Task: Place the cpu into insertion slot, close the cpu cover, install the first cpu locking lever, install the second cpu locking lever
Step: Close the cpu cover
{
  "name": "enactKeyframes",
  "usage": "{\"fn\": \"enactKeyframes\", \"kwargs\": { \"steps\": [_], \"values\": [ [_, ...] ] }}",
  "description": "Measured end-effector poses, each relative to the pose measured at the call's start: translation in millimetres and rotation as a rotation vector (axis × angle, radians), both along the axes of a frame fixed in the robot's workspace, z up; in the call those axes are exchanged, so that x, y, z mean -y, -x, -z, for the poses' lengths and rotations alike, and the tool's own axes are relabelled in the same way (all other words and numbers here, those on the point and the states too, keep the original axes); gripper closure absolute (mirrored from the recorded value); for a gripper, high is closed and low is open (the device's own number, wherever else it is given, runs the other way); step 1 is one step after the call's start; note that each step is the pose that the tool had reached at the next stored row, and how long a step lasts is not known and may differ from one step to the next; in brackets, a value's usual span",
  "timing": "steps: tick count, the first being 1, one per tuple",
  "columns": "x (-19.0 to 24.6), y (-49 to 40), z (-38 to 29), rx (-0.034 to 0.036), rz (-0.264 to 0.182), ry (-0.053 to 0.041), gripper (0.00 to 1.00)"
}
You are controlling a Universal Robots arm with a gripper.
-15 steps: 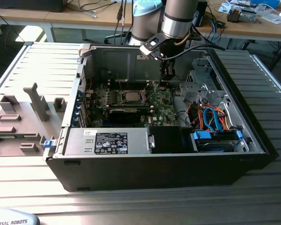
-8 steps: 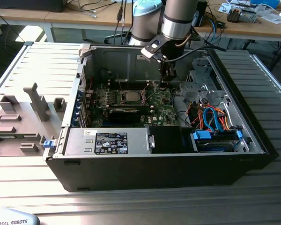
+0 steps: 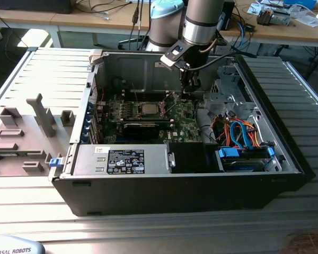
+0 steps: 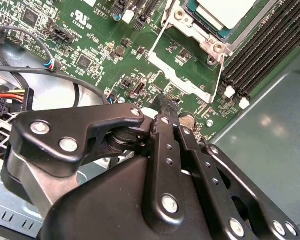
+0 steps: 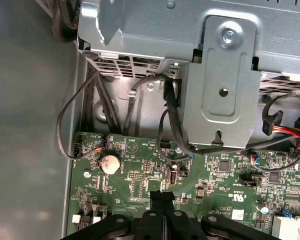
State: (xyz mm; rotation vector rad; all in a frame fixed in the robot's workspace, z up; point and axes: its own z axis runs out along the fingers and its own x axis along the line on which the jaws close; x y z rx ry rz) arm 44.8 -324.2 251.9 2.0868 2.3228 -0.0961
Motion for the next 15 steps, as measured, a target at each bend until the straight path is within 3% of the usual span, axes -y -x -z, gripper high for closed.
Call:
{"fn": "enactKeyframes", "kwargs": {
  "steps": [15],
  "values": [
    [0.0,5.1,0.3,0.0,0.0,0.0001,0.89]
  ]
}}
